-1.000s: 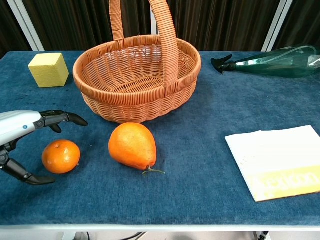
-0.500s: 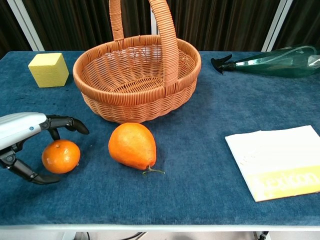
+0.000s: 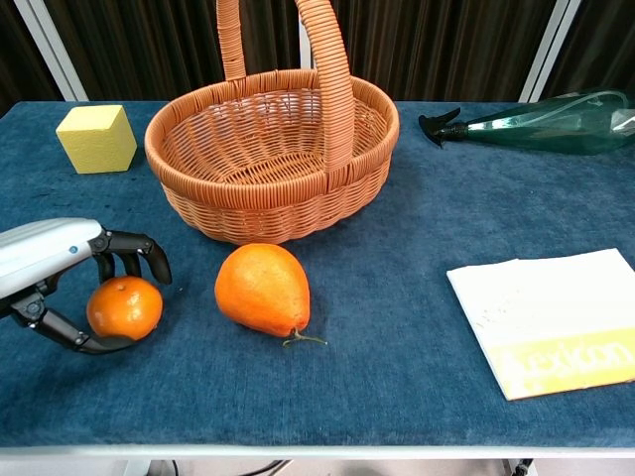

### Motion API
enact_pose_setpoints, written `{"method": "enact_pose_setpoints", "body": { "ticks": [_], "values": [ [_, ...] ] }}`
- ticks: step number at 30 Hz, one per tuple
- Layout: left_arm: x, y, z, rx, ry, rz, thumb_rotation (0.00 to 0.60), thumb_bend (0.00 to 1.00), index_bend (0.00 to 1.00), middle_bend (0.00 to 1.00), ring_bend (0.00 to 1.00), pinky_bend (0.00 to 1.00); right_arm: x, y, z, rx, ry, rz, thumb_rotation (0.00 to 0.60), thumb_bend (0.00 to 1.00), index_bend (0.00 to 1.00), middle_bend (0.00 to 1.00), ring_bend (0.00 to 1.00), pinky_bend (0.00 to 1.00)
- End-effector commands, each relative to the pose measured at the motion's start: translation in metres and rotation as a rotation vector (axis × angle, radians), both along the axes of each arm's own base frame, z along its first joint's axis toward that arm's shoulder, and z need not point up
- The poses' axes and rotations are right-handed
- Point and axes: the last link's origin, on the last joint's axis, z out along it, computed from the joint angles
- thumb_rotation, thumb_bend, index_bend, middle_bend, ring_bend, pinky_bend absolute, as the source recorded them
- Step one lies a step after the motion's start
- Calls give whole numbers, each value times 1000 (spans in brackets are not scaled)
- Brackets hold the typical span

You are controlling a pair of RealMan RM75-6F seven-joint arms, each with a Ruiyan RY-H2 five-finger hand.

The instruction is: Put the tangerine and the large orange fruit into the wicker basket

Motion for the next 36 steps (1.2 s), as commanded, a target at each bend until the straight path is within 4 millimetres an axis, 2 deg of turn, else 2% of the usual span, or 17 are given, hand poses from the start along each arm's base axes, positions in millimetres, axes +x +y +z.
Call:
{"method": "enact_pose_setpoints", "body": {
  "ticks": [1,5,9,12,18,20,23,27,36],
  "values": [
    [0,1,0,8,-5,0,600,198,412,409,434,501,0,0,0,-1,0,0,600,284,0,0,0,0],
    [1,1,2,24,-17,1,600,239,443,484,503,550,0,-1,1,-1,-1,-2,600,285,0,0,0,0],
    [2,0,12,55,-18,-11,600,246,453,496,507,556,0,0,1,-3,-2,-3,600,284,0,0,0,0],
    [4,1,30,105,-30,-16,600,247,458,501,509,557,0,0,2,-7,-4,-2,600,284,0,0,0,0],
    [9,17,86,280,-49,-18,600,256,464,507,514,564,-1,0,2,-5,-5,-1,600,284,0,0,0,0],
    [17,26,103,318,-59,-26,600,270,465,508,515,566,0,0,2,-3,-4,-2,600,284,0,0,0,0],
    [34,44,117,331,-76,-44,600,281,464,505,515,566,-1,-1,1,-1,-3,-5,600,284,0,0,0,0],
    [57,72,114,315,-70,-76,600,282,464,503,515,572,-1,-2,0,1,-1,-10,600,284,0,0,0,0],
    [100,131,63,181,-86,-66,600,282,464,503,515,578,-4,-5,-1,6,-4,-25,600,286,0,0,0,0]
  ]
}}
